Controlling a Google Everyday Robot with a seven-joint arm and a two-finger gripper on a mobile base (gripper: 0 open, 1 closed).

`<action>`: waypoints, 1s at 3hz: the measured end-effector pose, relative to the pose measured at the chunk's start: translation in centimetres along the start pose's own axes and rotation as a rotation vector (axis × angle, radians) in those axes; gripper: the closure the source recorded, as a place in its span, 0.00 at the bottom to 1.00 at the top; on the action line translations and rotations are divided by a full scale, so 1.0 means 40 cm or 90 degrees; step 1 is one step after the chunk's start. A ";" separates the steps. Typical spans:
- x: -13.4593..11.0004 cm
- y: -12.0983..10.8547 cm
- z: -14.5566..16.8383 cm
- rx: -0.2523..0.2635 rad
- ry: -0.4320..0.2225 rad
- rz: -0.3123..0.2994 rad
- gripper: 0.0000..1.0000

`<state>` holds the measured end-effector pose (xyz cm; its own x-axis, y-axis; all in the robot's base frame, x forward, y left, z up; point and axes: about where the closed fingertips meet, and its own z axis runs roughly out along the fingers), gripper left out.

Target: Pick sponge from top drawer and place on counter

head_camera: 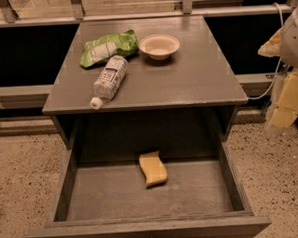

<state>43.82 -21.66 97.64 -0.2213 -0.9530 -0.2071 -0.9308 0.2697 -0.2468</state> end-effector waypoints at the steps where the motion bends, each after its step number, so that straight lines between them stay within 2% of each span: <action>1: -0.007 0.000 0.024 0.006 -0.009 -0.003 0.00; 2: 0.009 0.058 0.141 -0.019 -0.089 -0.014 0.00; 3: 0.009 0.120 0.372 -0.059 -0.253 0.002 0.00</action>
Offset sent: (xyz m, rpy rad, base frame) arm 0.0219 0.0412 -0.0959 0.5245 -0.2400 0.0961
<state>43.60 -18.64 82.31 -0.1113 -0.8193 -0.5625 -0.9565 0.2420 -0.1632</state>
